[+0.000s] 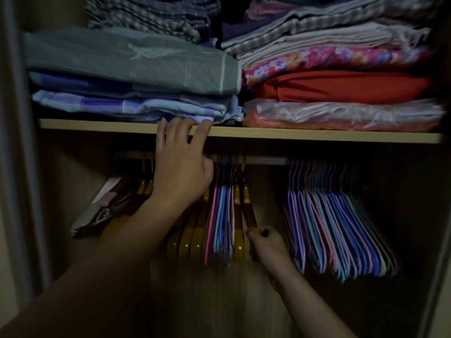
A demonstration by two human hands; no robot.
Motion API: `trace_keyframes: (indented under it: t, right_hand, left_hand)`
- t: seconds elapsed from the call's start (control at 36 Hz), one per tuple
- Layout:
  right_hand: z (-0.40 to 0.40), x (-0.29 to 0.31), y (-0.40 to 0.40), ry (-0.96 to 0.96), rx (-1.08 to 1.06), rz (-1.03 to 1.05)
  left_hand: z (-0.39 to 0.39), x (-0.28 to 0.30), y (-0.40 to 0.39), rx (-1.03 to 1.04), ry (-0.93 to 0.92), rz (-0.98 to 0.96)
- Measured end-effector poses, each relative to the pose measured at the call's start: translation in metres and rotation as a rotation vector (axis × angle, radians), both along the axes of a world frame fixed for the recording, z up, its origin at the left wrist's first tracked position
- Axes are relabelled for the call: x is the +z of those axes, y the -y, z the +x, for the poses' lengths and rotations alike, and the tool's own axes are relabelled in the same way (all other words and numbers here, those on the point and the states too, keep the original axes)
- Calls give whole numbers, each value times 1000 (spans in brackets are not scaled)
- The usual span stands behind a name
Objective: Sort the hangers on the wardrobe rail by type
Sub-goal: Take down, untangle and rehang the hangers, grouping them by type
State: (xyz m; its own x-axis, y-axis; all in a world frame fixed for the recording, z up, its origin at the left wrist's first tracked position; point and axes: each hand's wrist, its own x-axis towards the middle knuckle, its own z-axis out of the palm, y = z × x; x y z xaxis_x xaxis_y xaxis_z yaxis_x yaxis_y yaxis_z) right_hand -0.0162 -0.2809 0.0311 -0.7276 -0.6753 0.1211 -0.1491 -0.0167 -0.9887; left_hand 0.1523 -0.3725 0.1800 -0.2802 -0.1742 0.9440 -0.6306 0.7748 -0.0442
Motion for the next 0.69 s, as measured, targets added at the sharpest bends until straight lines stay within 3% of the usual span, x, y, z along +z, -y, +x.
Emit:
trace_keyframes:
  t: [0.06, 0.22, 0.31, 0.53, 0.69]
  right_hand:
    - [-2, 0, -2, -89, -56, -3]
    - [10, 7, -29, -685, -280, -33]
    - [10, 16, -36, -867, -359, 10]
    - [1, 77, -27, -1043, -561, -27]
    - [-17, 95, 7, -944, -464, 230]
  left_hand:
    - [1, 0, 0, -3, -1, 2]
    - [0, 0, 1, -10, 10, 10]
    - [-1, 0, 1, 3, 21, 13]
    - [-7, 1, 1, 138, 102, 11]
    - [-2, 0, 0, 143, 122, -8]
